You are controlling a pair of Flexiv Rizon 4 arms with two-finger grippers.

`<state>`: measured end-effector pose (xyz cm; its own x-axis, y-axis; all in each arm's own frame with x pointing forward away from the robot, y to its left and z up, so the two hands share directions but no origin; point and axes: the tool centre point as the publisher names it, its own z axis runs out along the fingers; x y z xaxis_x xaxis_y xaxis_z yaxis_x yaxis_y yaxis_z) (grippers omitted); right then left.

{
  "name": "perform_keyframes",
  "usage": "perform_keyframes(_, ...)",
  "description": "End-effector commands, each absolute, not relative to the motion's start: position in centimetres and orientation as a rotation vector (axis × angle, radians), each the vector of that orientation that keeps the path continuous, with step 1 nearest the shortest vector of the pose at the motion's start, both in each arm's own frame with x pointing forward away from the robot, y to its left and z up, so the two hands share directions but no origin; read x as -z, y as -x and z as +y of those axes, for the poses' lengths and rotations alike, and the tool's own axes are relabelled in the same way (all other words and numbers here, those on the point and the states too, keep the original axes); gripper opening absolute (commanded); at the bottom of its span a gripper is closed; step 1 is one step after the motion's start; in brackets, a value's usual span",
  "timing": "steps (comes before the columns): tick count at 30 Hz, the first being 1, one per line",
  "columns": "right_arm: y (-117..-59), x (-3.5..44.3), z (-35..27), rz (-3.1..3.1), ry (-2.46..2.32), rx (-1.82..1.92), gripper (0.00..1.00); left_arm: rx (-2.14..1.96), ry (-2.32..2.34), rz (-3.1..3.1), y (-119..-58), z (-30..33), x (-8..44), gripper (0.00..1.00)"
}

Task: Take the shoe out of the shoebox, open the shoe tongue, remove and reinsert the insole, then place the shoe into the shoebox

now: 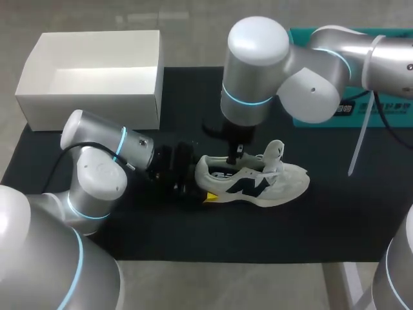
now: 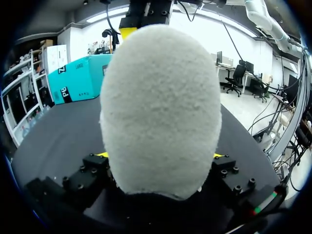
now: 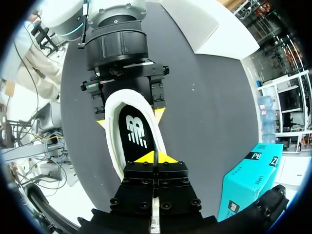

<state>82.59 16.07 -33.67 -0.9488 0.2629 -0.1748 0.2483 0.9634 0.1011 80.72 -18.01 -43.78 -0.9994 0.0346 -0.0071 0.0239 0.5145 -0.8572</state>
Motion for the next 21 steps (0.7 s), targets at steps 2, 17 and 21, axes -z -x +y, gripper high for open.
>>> perform_keyframes(2, -82.5, 34.3, 16.2, 2.940, -0.358, -0.114, 0.00, -1.540, 0.051, -2.729, -80.7, -17.8, 44.2, 0.00)
perform_keyframes(17, -81.3, 37.5, 15.0, 3.019, -0.391, -0.073, 0.00, -1.540, 0.051, -2.729, -80.7, -17.8, 44.2, 0.00)
perform_keyframes(21, -81.0, 38.0, 14.8, 3.047, -0.387, -0.068, 0.00, -1.540, 0.051, -2.729, -80.7, -17.8, 44.2, 0.00)
